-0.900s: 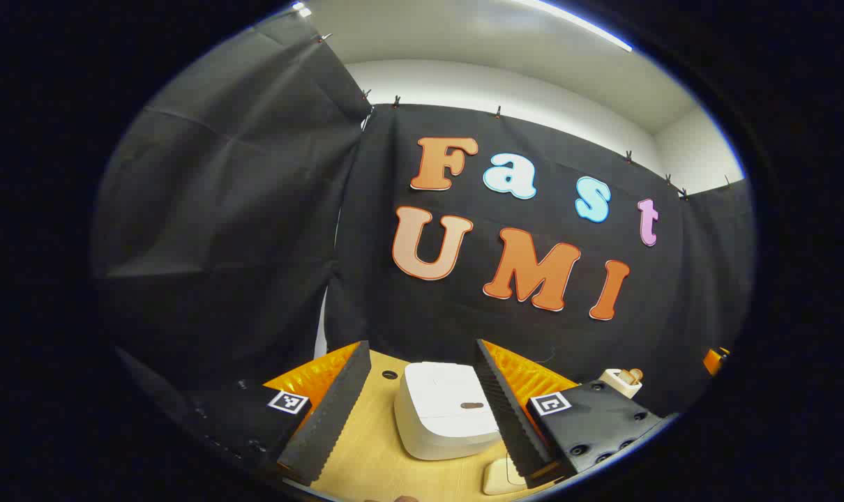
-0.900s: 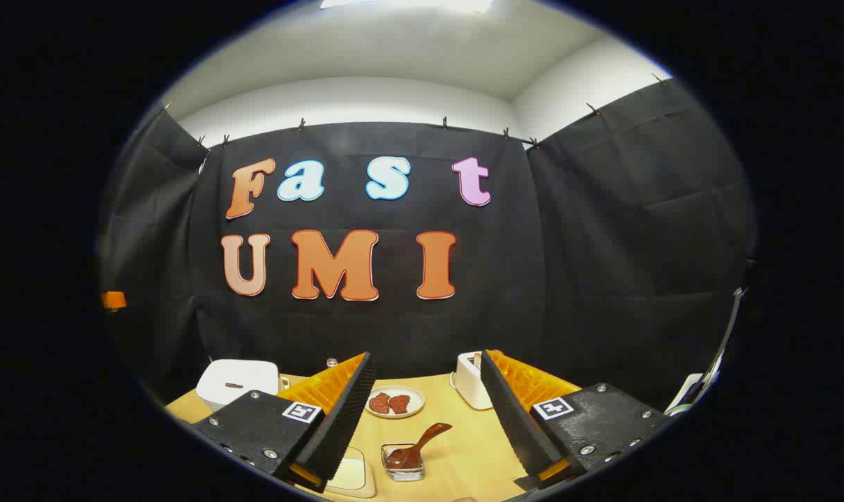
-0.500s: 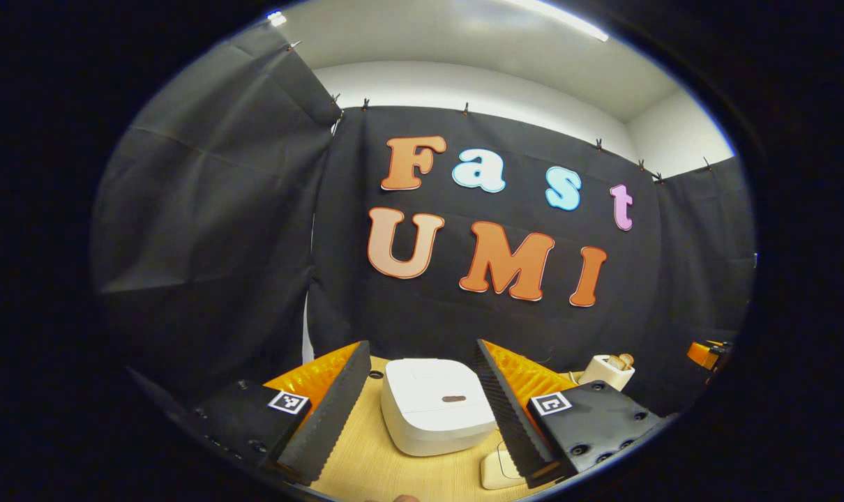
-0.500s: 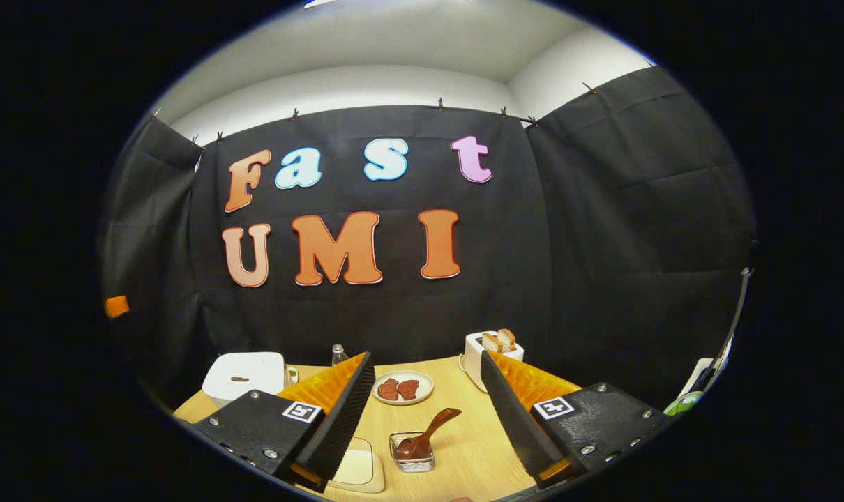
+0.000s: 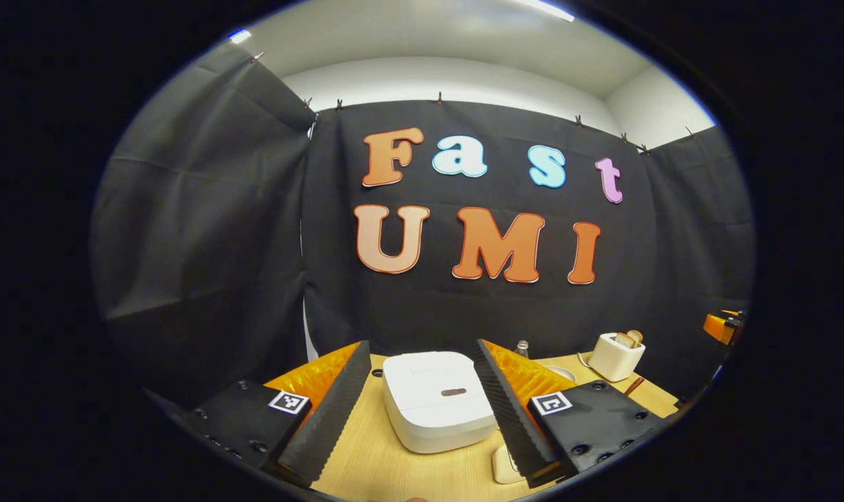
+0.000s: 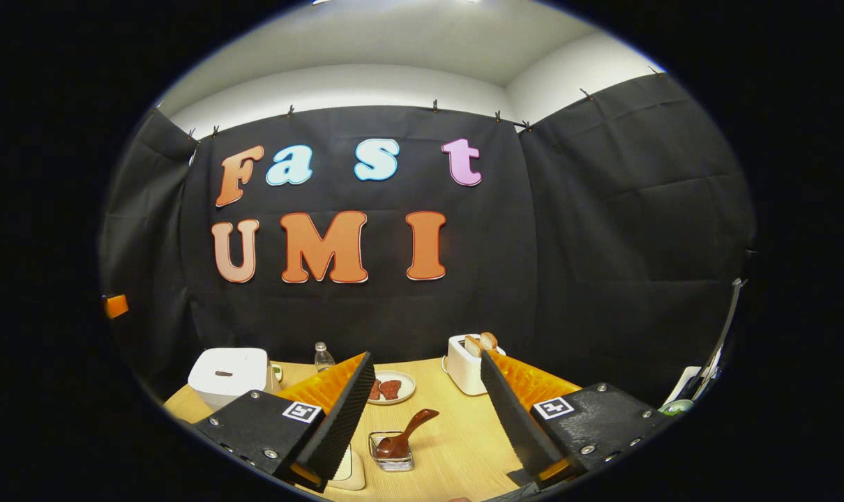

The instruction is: Close the left gripper, press the button to open the rice cooker; take a wooden spoon from the chopstick holder with the right hand, scoop a spoonful of rice and pour it into the rice cooker, then put the wooden spoon back into the chopstick holder.

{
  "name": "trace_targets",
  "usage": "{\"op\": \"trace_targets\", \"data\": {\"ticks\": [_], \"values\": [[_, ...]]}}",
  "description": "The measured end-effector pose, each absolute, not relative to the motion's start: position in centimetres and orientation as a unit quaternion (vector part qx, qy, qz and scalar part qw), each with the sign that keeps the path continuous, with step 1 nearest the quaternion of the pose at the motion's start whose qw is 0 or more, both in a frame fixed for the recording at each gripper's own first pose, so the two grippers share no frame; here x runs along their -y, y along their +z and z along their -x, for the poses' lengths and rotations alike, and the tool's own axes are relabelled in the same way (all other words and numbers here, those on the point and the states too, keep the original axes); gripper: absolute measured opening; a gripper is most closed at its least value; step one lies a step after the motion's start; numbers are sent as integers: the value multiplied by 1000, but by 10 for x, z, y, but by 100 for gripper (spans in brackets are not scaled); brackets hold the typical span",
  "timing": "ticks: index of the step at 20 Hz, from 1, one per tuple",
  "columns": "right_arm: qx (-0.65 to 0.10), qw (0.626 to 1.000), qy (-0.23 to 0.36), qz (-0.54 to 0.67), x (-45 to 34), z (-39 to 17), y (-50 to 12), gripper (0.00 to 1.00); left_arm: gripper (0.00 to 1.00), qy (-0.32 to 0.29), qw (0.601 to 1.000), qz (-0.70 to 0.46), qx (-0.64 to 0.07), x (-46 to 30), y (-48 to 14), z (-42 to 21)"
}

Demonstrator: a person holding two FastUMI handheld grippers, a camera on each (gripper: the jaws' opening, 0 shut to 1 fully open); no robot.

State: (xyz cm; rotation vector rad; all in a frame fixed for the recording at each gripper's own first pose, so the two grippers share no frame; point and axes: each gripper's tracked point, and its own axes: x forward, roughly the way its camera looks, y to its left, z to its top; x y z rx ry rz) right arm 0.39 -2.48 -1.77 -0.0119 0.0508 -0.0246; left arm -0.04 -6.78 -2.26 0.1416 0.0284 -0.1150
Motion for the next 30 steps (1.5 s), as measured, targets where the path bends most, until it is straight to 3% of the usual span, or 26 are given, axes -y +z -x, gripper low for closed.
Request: {"op": "trace_targets", "data": {"ticks": [4, 8, 10, 12, 13, 26, 27, 30], "values": [[-23, 1000, -7, 17, 21, -6, -17, 95, 99, -69, 996, -60, -23, 75, -26, -7], [-24, 999, -4, 24, 22, -5, -20, 95, 46, -74, 992, -84, -58, 81, -49, -17], [-27, 999, -3, 21, 22, -5, -22, 95, 52, -69, 990, -93, -80, 86, -66, -28], [-28, 999, -6, 20, 25, -6, -23, 95, 13, -80, 988, -91, -94, 90, -82, -42], [-29, 999, -8, 20, 26, -6, -23, 95, 7, -92, 987, -87, -98, 98, -87, -43], [-46, 998, -42, 21, 53, 0, -34, 95, 5, -149, 959, -118, -211, 134, -210, -164], [-49, 998, -45, 24, 55, 0, -35, 100, 5, -151, 956, -119, -221, 135, -219, -169], [-57, 997, -53, 30, 62, 1, -41, 95, 5, -143, 952, -101, -250, 130, -240, -186]]}}
